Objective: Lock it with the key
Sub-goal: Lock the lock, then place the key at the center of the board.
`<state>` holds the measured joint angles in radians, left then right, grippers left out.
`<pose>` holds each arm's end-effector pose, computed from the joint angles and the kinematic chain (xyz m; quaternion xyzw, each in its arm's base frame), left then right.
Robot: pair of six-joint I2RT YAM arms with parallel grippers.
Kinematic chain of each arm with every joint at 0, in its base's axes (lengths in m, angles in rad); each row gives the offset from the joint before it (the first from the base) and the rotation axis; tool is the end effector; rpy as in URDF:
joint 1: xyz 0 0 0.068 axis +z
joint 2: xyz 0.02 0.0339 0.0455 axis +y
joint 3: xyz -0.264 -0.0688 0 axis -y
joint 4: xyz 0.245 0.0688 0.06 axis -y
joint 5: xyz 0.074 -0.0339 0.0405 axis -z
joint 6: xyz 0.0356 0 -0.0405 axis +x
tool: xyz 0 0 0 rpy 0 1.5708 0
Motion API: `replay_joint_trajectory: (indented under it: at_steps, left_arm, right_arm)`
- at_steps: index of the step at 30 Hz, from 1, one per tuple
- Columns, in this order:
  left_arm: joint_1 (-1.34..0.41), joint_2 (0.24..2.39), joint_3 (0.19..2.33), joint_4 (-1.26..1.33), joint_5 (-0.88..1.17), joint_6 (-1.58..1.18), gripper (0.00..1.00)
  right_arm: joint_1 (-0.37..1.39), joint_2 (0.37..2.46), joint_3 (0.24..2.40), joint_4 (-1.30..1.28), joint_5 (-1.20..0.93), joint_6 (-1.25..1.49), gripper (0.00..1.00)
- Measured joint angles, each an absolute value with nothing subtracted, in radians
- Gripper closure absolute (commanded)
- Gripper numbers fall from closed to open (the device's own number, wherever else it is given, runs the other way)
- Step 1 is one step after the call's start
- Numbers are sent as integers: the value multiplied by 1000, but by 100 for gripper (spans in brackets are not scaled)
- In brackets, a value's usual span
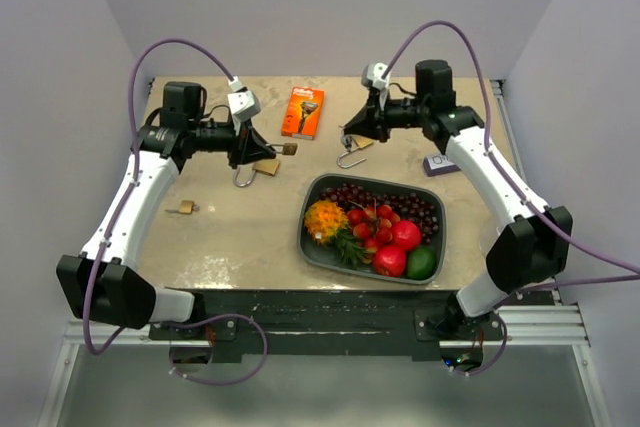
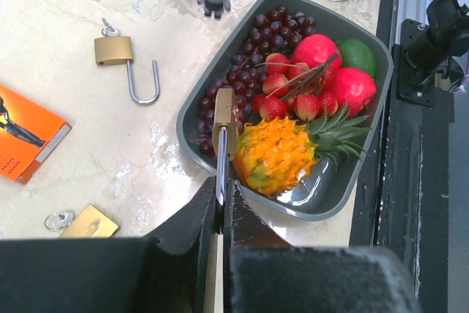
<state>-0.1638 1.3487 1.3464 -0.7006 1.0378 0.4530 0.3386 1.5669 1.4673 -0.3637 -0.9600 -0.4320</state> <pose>0.2685 -0.0755 0.3709 0.4378 0.6874 -0.3927 0.4261 0.3234 0.1448 0.3706 -0.5086 0.6079 0.3706 0.4843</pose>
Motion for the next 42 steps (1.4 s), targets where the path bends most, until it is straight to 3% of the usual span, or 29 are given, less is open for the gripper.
replay_joint_trajectory:
  at_steps: [7,17,30,37,42]
  left_arm:
    - [-164,1378,1346,-678,986,443,100]
    - [-164,1382,1331,-526,901,330,100]
    - [-164,1404,1268,-440,871,254,100]
    - [-164,1430,1265,-421,862,244,100]
    - [-164,1452,1265,-407,858,242,100]
  right_arm:
    - [155,1728,1618,-404,-860,-454,100]
    - [-91,2110,1794,-317,-448,-253,100]
    - [-118,2333,1954,-253,-142,-175,100]
    - [-123,2433,2091,-235,-100,-174,77]
    - [-125,2462,2126,-237,-103,-176,68]
